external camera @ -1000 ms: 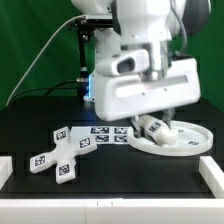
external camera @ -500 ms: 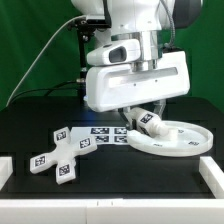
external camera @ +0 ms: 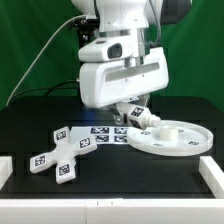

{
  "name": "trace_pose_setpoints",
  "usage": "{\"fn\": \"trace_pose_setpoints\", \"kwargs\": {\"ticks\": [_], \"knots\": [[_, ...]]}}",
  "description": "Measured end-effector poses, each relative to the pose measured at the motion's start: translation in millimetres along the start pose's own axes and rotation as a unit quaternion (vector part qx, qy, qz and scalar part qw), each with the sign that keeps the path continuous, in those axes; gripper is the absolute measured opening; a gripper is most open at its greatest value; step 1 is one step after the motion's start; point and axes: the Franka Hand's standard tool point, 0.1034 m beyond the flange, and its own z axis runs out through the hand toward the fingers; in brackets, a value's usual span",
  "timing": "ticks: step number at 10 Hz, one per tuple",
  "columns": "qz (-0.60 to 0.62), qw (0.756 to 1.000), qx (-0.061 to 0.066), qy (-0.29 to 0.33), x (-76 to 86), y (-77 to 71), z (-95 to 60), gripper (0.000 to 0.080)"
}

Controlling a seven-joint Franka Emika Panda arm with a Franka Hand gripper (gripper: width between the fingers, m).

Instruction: Assemble round table

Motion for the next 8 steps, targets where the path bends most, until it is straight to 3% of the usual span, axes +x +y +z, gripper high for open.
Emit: {"fn": "trace_pose_setpoints", "kwargs": {"ticks": [4,8], "knots": [[-0.129,0.992,-0.003,-0.006,-7.6,2.1,3.4,0.0411],[-0.414,0.909,0.027,-0.022,-58.8,0.9,18.7,0.0411]]}}
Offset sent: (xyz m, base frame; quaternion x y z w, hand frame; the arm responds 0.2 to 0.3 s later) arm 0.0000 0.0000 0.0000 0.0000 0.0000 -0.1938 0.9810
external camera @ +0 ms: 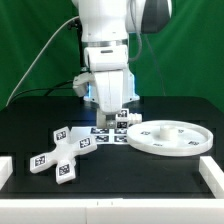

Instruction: Assemble round table

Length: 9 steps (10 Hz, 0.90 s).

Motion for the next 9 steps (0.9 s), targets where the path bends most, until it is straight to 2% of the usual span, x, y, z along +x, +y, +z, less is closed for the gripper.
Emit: {"fn": "trace_pose_setpoints", "kwargs": {"ticks": [2,4,6,7,8,9], "knots": [[-0.058,0.998,0.001,-0.003,-8.8,-1.5,-0.5,0.0411],[-0.148,0.989,0.007,-0.014,-13.9,-3.7,1.3,0.0411],[-0.296,0.955,0.025,-0.016,-18.4,-14.6,11.9,0.0411],[-0.336,0.941,0.029,-0.014,-20.3,-17.0,14.2,0.0411],[-0.417,0.908,0.04,-0.01,-24.2,-21.1,16.7,0.0411],[-0.438,0.898,0.045,-0.01,-27.1,-22.8,17.5,0.0411]]}}
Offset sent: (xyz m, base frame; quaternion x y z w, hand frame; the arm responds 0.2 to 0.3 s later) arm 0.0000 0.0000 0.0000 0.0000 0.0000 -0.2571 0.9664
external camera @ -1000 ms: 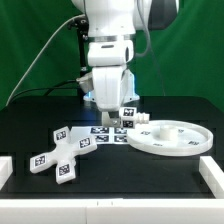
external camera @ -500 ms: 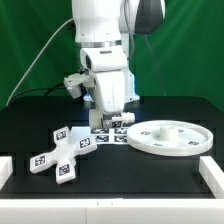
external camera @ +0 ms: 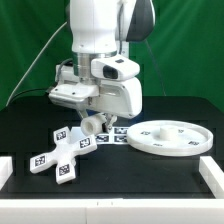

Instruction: Assemble round table

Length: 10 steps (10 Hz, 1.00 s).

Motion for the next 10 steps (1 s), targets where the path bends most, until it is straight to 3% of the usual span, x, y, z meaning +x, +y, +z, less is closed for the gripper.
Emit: {"fn": "trace_pose_setpoints", "kwargs": {"ticks": [2,5,10], "knots": [[-0.084,0.996,0.011,-0.005,-1.0,-5.5,1.6,0.0411],[-0.226,0.974,0.009,0.017,10.2,-13.5,16.0,0.0411],[-0.235,0.972,0.01,0.026,11.5,-19.8,23.8,0.0411]]}}
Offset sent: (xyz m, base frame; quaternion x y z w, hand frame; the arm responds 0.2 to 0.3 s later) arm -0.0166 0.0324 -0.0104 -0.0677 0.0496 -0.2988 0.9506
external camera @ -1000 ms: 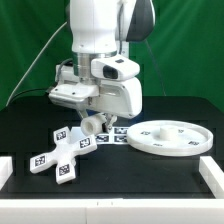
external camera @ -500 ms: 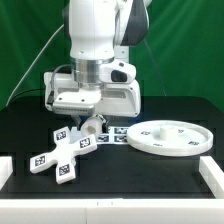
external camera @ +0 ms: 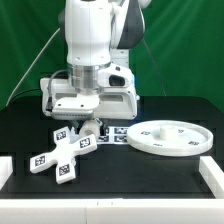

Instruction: Assemble round table

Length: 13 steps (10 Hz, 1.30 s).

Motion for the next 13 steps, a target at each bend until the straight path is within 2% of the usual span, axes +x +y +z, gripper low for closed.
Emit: {"fn": "trace_pose_setpoints", "kwargs": {"ticks": [2,7,8,9,10,13], "knots": [[0.006,1.0,-0.006,0.017,5.5,5.0,14.9,0.0411],[0.031,0.999,-0.005,0.023,4.4,4.6,16.9,0.0411],[0.036,0.999,-0.005,0.023,4.6,3.6,17.1,0.0588],[0.039,0.999,-0.005,0.023,4.7,3.0,17.1,0.0588],[0.042,0.999,-0.004,0.022,4.2,2.4,16.2,0.0637],[0.064,0.998,0.025,-0.014,5.5,-5.0,-34.8,0.0646]]}}
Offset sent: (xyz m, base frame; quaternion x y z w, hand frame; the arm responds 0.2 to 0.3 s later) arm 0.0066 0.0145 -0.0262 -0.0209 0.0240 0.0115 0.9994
